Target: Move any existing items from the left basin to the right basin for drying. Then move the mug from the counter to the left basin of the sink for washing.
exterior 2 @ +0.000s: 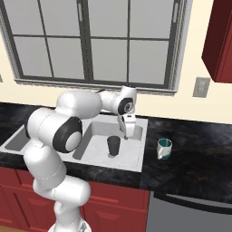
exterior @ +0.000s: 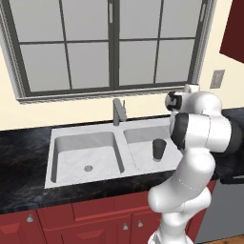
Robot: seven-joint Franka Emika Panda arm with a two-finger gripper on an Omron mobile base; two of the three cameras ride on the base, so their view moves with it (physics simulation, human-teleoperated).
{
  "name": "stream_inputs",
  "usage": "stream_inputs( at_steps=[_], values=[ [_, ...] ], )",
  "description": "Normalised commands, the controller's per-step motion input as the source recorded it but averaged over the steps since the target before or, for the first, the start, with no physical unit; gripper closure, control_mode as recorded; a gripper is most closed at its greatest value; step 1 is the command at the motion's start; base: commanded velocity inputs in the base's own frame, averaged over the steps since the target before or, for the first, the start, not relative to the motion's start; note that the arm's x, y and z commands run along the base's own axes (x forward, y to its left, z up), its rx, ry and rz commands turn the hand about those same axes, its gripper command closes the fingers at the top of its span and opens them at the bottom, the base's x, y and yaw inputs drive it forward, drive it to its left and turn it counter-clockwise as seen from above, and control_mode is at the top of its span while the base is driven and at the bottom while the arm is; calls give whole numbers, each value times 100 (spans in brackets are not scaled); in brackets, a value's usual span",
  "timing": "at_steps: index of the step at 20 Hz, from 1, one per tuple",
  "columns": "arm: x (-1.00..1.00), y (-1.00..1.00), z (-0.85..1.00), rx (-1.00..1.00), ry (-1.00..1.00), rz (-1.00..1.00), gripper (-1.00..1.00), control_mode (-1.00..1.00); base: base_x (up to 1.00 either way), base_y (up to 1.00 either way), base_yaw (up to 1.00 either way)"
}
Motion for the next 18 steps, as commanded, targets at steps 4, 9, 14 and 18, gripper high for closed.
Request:
stream_inputs(
  at_steps=[4,9,14,18],
  values=[
    [-30,-23,3,0,0,-3,-100,-100,0,0,0],
    [-21,-29,10,0,0,-1,-100,-100,0,0,0],
    [-14,-34,13,-1,0,0,-100,-100,0,0,0],
    [-13,-37,9,-2,0,0,-100,-100,0,0,0]
  ],
)
